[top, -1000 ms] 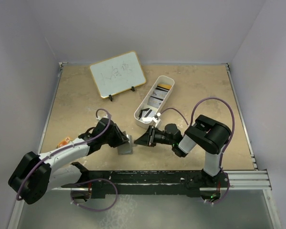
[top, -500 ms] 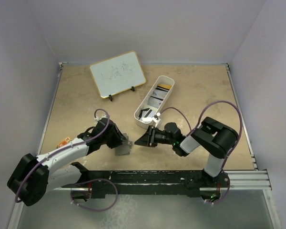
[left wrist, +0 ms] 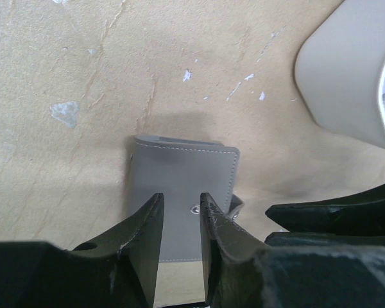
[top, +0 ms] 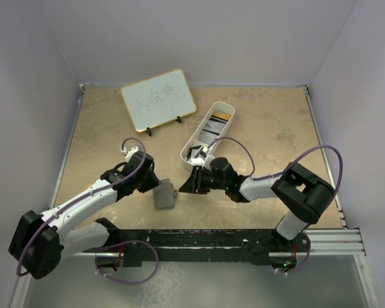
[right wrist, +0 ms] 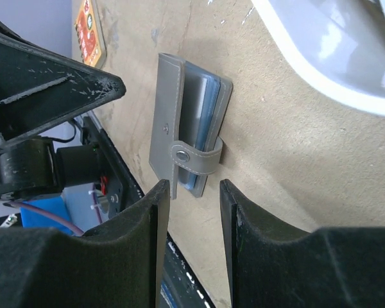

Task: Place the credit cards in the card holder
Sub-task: Close the card holder at the center of the board.

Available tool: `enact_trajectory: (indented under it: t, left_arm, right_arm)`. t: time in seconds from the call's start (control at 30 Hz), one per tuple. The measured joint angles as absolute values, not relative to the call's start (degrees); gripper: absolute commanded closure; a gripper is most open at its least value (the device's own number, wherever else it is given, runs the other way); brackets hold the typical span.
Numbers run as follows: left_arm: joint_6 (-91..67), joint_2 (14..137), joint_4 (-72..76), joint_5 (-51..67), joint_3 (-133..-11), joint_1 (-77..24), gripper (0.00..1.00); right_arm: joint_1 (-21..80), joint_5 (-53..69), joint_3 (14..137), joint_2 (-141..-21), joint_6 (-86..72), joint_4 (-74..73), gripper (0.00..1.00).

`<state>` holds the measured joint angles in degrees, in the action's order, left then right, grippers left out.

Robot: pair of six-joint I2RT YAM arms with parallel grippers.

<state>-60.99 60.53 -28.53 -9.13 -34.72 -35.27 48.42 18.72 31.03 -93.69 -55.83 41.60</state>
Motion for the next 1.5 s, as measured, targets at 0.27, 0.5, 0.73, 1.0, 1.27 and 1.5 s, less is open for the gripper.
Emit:
enact_trajectory:
  t: [0.27,0.5,0.73,1.0,1.27,1.5]
  left_arm:
    - [-58.89,65.19,-26.63,-7.94,-31.86,-35.27,0.82]
    - [-58.43,66.76,-25.69,-7.88,-30.98,-35.27,0.81]
    - [-57.91,67.53,-24.27,-7.66,-30.44,-35.27,0.81]
    - [-58.39,66.43,-22.61,-7.07,-29.10,-35.24,0.81]
    - [-59.55,65.63,-19.70,-5.78,-27.51,-35.20,0.81]
    - [-59.61,65.67,-18.48,-5.10,-27.18,-35.20,0.81]
  right_arm:
    - [49.12,17.34,33.89,-95.90,-55.37,38.52,0.58]
    - [49.47,16.95,37.10,-99.13,-55.00,36.60,0.59]
    - [50.68,16.99,39.53,-100.38,-55.02,35.57,0.64]
    - [52.86,16.53,43.03,-102.24,-54.74,34.70,0.70]
    - [53.41,14.02,45.17,-102.24,-52.62,28.99,0.68]
    - [53.78,8.60,46.06,-94.89,-48.82,17.78,0.68]
